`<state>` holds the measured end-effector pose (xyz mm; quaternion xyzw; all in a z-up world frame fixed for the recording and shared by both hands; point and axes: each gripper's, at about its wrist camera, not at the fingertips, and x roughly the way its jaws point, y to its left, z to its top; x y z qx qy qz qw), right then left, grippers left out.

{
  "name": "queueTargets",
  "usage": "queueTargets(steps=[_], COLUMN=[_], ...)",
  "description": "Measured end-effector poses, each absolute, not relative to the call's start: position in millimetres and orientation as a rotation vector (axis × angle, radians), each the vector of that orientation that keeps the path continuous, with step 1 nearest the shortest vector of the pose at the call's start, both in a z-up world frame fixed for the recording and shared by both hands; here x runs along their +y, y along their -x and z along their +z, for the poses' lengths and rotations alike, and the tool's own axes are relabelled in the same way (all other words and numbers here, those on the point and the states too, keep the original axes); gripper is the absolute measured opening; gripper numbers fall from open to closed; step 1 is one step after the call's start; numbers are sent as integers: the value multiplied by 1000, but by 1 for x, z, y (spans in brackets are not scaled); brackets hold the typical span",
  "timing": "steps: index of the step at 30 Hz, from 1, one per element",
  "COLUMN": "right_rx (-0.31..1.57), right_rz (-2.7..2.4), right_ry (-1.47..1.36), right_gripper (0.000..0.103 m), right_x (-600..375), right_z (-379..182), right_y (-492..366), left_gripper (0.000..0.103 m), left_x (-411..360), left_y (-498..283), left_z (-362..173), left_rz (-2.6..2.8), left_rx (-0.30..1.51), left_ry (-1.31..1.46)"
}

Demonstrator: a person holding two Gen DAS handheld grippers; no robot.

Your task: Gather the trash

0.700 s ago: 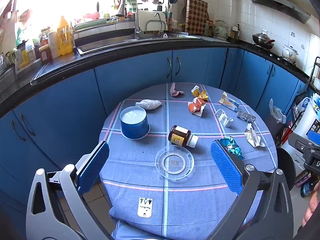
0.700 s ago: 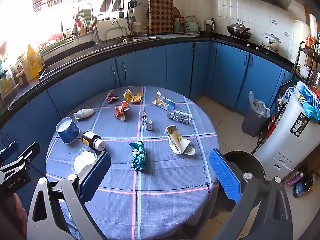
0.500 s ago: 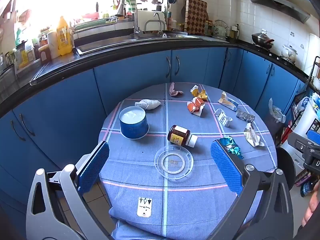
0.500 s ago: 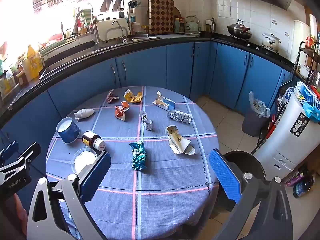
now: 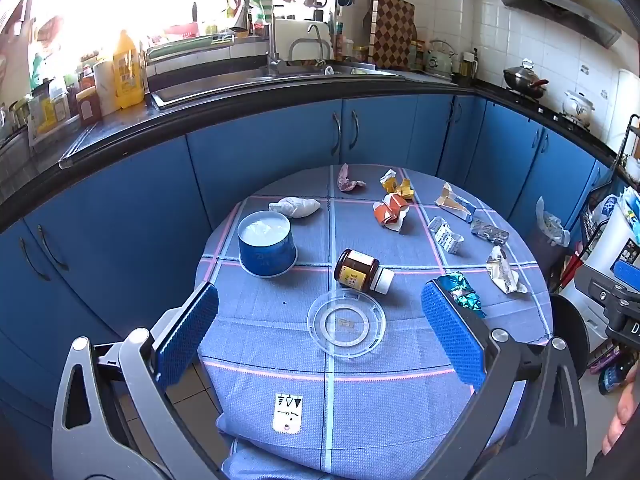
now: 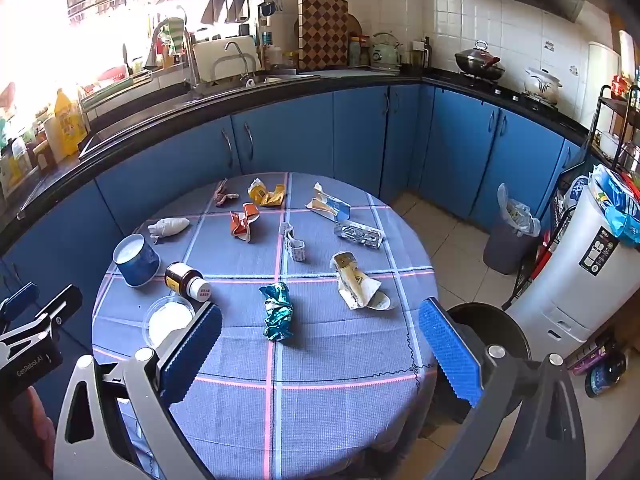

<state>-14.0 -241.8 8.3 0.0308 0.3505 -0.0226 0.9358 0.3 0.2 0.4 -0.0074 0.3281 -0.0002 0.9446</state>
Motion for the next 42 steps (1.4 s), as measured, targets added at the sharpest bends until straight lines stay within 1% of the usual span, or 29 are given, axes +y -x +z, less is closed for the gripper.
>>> queueTargets(steps=[26, 42], right_rx=[710, 708], right_rz=[-47, -47], right_ry=[-55, -54], right_gripper=[96, 96], right_x=[-239, -239], right_z=[13, 12], right_y=[15, 16], left_gripper=[100, 100], left_x=[-13, -6], left_y=[6, 6], left_z=[2, 7], left_rz=[-4, -10], left_rx=[663, 669], left_ry=[14, 18])
